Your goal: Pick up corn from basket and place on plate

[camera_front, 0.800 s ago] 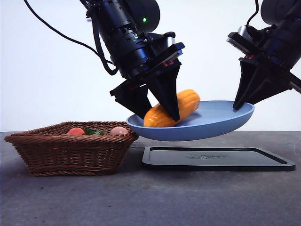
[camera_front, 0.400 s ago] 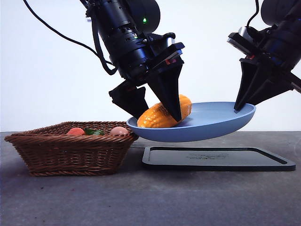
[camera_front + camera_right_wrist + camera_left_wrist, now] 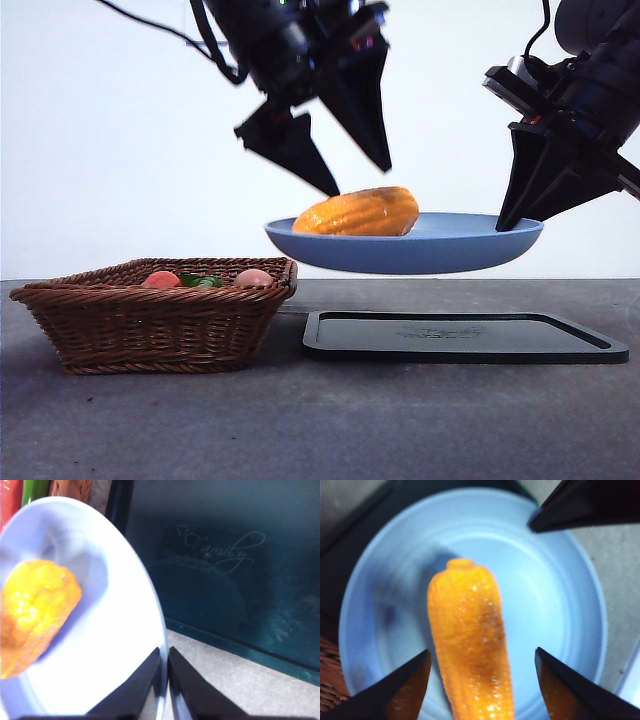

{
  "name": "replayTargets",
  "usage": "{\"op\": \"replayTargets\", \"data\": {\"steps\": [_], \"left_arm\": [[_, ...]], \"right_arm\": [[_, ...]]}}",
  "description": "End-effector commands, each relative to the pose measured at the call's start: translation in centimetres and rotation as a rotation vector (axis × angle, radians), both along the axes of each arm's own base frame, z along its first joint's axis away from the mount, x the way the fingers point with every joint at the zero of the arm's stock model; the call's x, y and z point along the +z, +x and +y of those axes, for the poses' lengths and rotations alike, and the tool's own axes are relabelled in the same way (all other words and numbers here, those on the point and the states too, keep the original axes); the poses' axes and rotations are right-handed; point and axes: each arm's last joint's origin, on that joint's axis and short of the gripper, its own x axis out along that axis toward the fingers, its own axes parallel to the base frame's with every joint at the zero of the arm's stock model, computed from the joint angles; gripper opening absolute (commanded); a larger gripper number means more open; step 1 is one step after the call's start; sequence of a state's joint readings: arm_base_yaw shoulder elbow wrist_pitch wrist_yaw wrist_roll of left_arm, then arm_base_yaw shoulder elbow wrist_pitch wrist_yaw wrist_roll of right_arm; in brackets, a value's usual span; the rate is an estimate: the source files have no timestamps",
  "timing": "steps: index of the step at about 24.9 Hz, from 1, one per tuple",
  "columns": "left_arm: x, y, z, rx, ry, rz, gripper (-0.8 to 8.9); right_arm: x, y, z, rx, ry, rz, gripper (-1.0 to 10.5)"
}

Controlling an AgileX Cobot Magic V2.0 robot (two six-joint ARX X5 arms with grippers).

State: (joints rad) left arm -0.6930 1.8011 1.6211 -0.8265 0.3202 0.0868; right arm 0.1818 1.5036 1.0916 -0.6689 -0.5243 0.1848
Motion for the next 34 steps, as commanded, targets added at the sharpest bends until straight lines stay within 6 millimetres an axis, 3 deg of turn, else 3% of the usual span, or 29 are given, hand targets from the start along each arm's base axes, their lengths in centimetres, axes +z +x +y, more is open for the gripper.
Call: {"op": "replayTargets", "data": {"steps": [1,10,18,24,27,32,34], "left_arm": [[1.5,0.0,0.1,0.003,-0.022,-0.025,3.4],[6.7,-1.2,3.3,0.048,-0.102,-0.127,3.39],[11.1,-4.2,5.8,0.059,-0.186,-0.235,3.39],[12.2,-5.2,6.6,0.069,-0.213,-0.252,3.39],[12.2,-5.3,6.7,0.072,-0.213,-0.25,3.39],[12.2,-5.3,6.7,0.072,-0.212,-0.249,3.39],[12.2,-5.3,6.7,0.072,-0.211,-0.247,3.39]], "right_arm": [[0.5,0.5,-0.2,-0.014,0.018,-0.012,0.0],[0.5,1.4,-3.0,-0.117,0.024,-0.041,0.0],[-2.7,5.2,-4.9,-0.195,0.023,0.013,0.0],[-5.3,8.1,-4.8,-0.192,0.019,0.087,0.0],[-6.7,8.5,-4.7,-0.171,0.012,0.112,0.0],[-6.9,8.5,-4.6,-0.15,0.002,0.105,0.0],[-6.9,8.5,-4.6,-0.15,0.002,0.105,0.6]]}}
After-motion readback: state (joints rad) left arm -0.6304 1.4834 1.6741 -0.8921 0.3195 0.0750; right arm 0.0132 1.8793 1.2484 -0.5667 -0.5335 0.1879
